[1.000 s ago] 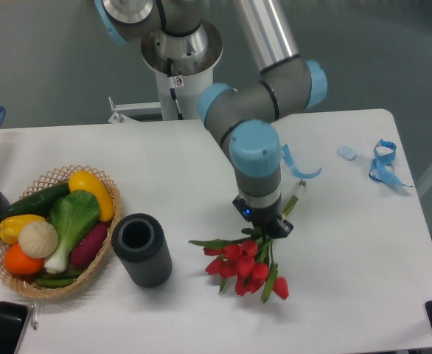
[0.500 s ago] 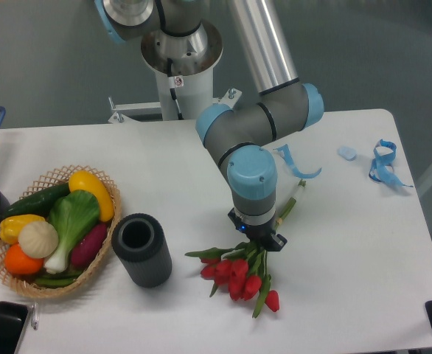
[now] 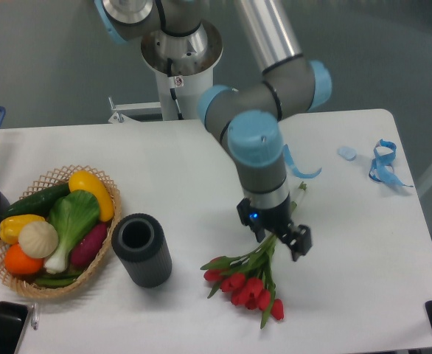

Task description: Place the flowers on the table

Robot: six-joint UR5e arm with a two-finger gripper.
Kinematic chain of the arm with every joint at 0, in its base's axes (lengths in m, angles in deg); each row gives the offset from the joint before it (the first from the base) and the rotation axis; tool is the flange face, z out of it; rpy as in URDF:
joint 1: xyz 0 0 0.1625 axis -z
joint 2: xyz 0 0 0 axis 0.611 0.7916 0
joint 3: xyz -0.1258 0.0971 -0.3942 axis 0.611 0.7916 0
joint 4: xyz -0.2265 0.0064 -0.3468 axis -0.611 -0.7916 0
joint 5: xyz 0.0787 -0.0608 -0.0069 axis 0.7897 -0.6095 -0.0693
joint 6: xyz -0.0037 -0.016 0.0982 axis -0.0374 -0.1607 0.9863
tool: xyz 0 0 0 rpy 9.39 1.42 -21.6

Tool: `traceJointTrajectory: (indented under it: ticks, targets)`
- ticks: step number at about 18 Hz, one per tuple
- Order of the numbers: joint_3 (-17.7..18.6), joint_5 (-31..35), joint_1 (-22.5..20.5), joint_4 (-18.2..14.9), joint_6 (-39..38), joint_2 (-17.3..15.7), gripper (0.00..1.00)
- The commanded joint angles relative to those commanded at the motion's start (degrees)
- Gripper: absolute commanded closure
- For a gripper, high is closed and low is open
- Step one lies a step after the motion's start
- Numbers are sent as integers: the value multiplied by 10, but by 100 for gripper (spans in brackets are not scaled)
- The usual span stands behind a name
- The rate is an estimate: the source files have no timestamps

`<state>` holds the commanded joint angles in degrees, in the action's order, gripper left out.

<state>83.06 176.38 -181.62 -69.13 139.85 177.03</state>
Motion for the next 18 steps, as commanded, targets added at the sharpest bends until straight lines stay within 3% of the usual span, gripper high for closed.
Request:
traceJointTrajectory:
  ticks: [2, 5, 8, 12, 18]
  targets:
    - [-24, -3, -8, -39, 3, -11, 0]
    - [-49, -53, -43, -126, 20, -39, 0]
    - [-54, -89, -80, -205, 84, -72, 0]
    - [-47, -140, -134, -270, 163, -107, 0]
    - [-26, -169, -163, -276, 189, -130, 0]
